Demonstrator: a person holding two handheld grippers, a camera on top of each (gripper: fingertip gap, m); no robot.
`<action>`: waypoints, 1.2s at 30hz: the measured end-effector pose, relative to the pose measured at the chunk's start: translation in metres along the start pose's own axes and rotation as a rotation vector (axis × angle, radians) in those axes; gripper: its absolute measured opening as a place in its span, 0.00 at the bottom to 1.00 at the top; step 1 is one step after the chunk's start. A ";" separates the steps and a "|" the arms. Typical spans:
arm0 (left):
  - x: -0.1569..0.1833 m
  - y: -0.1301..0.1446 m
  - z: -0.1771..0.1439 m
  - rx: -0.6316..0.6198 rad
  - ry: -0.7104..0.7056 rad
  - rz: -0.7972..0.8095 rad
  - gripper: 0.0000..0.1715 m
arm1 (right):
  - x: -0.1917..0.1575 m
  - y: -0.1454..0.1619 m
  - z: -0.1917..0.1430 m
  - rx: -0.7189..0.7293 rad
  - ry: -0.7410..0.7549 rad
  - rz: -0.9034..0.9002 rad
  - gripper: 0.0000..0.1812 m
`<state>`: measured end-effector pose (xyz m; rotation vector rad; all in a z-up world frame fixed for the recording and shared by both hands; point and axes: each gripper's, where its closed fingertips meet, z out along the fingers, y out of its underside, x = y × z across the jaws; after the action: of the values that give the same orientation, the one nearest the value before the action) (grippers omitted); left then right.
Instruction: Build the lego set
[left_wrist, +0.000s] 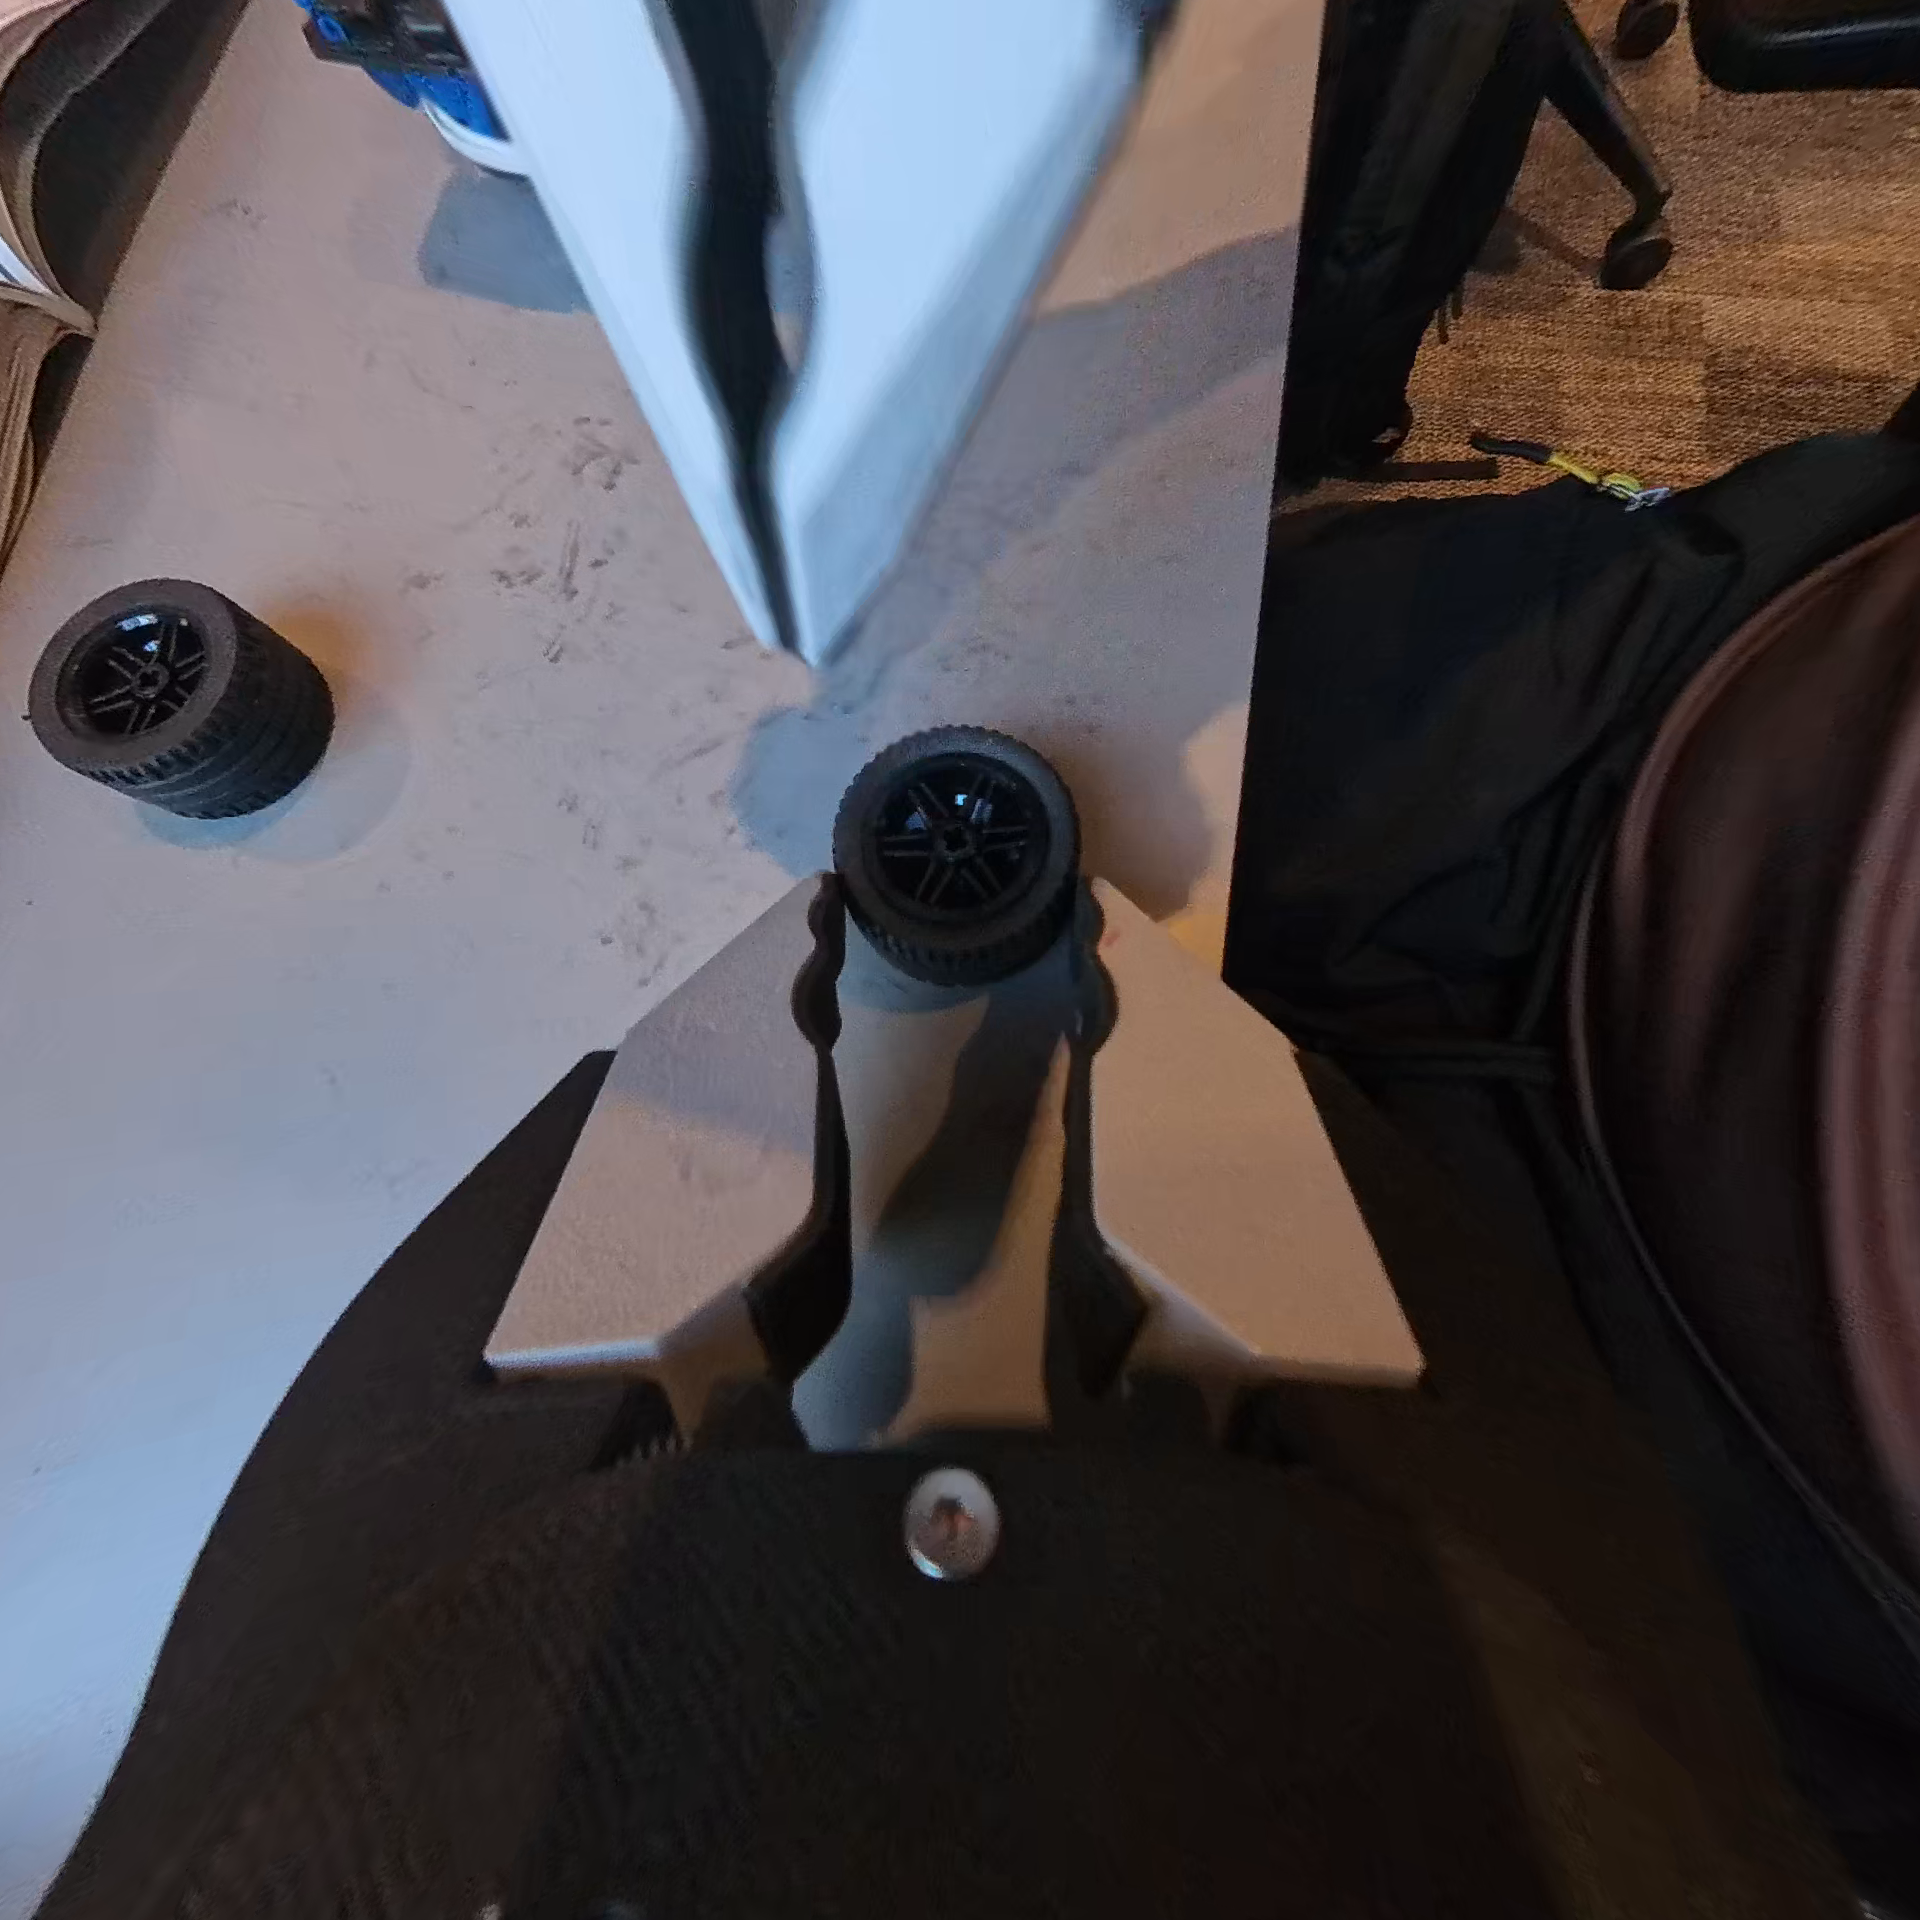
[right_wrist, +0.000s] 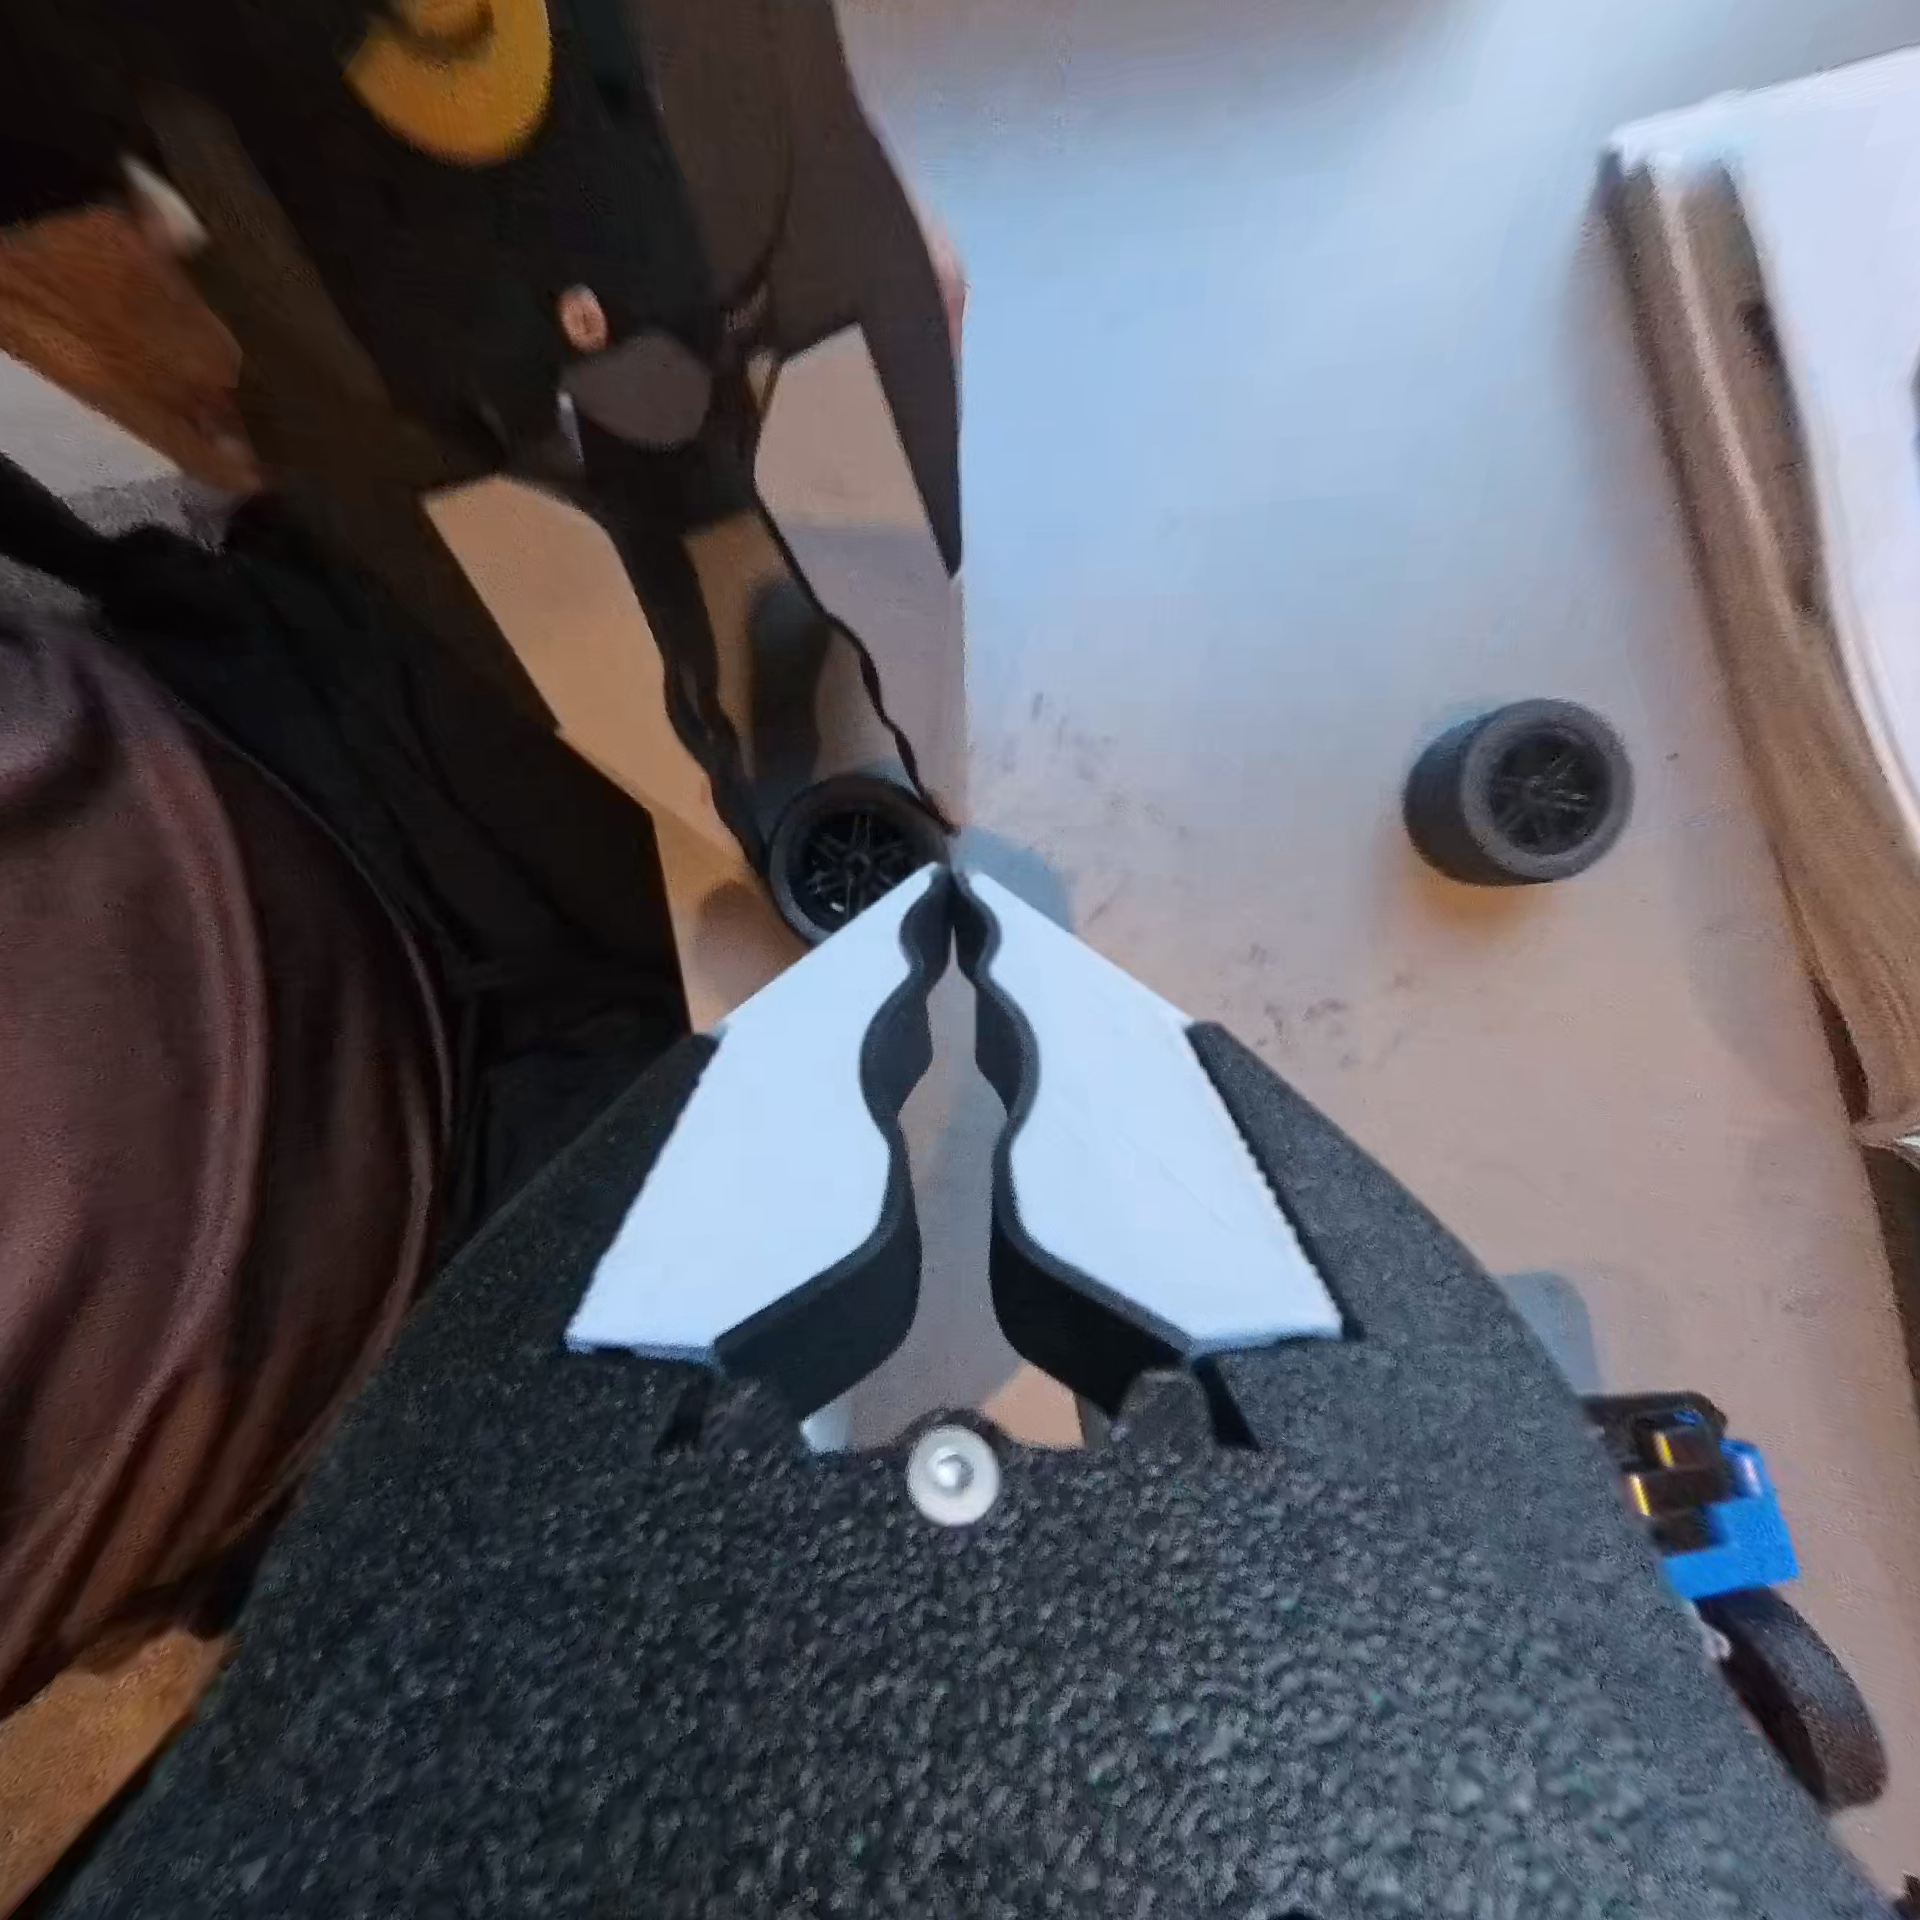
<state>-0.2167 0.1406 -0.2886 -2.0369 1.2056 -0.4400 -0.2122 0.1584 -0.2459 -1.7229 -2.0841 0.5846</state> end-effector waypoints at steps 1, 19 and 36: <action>0.000 0.000 0.000 0.000 0.000 0.000 0.24 | 0.002 -0.007 -0.008 0.046 -0.007 0.023 0.00; -0.032 -0.032 -0.021 0.211 -0.312 0.123 0.23 | 0.021 0.033 -0.050 0.444 0.019 0.453 0.22; 0.006 -0.103 -0.024 0.331 -0.525 0.398 0.24 | -0.012 0.013 -0.070 0.752 -0.336 0.550 0.11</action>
<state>-0.1651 0.1570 -0.1980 -1.4545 1.0824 0.0874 -0.1624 0.1538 -0.1942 -1.7596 -1.2362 1.6610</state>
